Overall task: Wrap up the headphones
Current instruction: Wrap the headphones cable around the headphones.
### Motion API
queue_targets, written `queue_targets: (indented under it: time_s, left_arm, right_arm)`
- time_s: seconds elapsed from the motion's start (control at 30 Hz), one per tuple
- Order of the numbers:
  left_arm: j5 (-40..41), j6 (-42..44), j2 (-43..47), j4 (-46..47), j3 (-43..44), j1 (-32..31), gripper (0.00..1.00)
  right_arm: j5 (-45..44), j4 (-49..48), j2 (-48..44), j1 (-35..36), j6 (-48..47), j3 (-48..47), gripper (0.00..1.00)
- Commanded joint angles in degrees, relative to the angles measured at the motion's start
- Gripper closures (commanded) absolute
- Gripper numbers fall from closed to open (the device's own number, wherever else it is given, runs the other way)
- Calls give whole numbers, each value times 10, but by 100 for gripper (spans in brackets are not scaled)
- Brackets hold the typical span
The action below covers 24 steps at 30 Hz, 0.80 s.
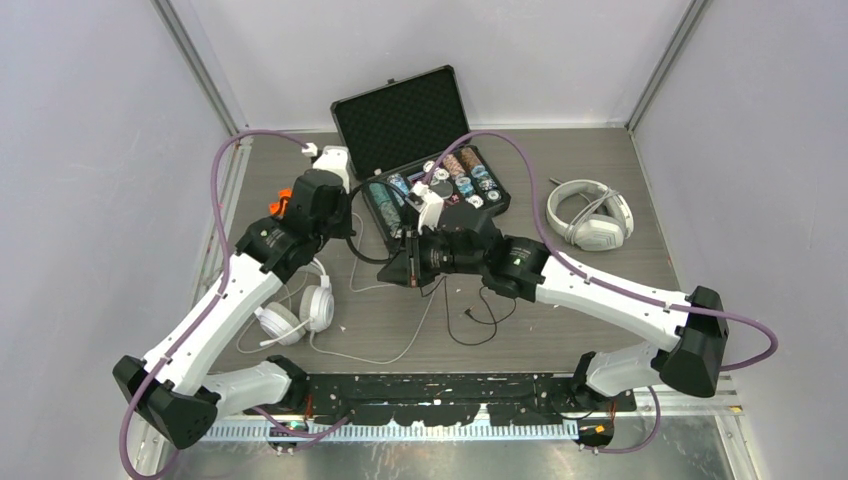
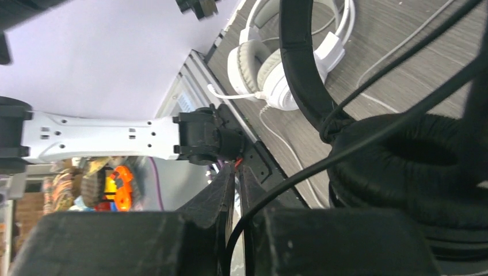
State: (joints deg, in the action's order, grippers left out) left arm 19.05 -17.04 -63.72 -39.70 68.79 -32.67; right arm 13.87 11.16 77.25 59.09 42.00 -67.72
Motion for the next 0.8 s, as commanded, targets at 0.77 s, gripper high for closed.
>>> queue_targets:
  time_s: [0.77]
  left_arm:
    - [19, -215, 35, 36, 60, -2, 100]
  right_arm:
    - [-195, -102, -95, 64, -274, 123, 84]
